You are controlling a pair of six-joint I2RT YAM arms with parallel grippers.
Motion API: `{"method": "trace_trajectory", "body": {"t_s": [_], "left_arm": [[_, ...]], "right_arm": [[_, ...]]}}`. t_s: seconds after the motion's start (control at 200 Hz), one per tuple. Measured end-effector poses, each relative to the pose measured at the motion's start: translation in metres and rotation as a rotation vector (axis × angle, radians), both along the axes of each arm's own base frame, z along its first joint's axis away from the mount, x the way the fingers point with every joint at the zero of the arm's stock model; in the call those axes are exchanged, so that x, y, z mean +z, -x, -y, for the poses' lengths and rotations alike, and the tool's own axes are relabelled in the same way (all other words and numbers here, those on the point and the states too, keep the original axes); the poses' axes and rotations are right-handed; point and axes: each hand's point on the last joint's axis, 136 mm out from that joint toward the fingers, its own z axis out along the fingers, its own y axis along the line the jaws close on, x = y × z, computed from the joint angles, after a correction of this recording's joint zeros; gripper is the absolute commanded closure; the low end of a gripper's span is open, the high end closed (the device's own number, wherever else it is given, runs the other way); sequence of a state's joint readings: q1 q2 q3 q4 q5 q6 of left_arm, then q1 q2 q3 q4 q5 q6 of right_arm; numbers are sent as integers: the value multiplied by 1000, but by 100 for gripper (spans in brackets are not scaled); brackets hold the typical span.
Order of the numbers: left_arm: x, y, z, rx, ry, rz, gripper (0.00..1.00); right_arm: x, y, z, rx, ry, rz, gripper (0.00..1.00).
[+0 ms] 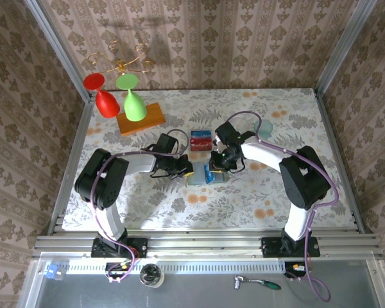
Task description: Take the credit cards out of the card holder
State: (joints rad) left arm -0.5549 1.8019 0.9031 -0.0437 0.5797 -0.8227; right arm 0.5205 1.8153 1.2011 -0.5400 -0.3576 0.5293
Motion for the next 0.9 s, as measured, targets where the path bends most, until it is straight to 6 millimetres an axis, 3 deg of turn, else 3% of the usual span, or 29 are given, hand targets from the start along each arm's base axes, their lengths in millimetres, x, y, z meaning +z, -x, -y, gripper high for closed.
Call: {"method": "trace_trajectory", "body": {"t_s": [0.16, 0.51, 0.9], "left_arm": [[0, 0, 0, 5, 2, -3, 100], [0, -1, 1, 10, 9, 1, 100], [0, -2, 1, 15, 9, -1, 98]], "right_arm": [[0, 0, -1, -7, -3, -4, 81], [1, -2, -4, -17, -17, -1, 93], [2, -3, 2, 11, -2, 18, 95]]}}
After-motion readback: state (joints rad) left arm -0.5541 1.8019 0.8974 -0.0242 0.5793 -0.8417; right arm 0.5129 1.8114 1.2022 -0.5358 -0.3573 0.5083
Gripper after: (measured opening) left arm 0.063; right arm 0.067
